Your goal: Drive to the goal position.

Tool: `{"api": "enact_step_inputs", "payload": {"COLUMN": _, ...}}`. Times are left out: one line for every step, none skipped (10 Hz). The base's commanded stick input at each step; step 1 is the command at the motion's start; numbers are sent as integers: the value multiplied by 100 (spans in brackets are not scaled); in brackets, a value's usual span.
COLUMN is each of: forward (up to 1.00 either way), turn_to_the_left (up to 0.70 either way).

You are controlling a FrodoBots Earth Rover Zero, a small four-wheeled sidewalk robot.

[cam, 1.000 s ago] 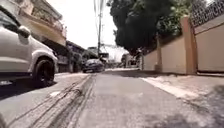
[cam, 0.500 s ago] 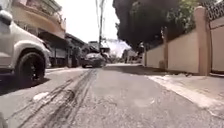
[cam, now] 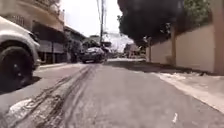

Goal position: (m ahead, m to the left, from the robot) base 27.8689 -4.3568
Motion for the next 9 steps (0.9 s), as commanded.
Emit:
{"api": "enact_step_inputs", "payload": {"forward": 100, "turn_to_the_left": 0}}
{"api": "enact_step_inputs", "payload": {"forward": 100, "turn_to_the_left": 0}}
{"api": "enact_step_inputs", "payload": {"forward": 100, "turn_to_the_left": 0}}
{"api": "enact_step_inputs", "payload": {"forward": 100, "turn_to_the_left": 0}}
{"api": "enact_step_inputs", "payload": {"forward": 100, "turn_to_the_left": 0}}
{"api": "enact_step_inputs", "payload": {"forward": 100, "turn_to_the_left": 0}}
{"api": "enact_step_inputs", "payload": {"forward": 100, "turn_to_the_left": -27}}
{"api": "enact_step_inputs", "payload": {"forward": 100, "turn_to_the_left": -19}}
{"api": "enact_step_inputs", "payload": {"forward": 100, "turn_to_the_left": -3}}
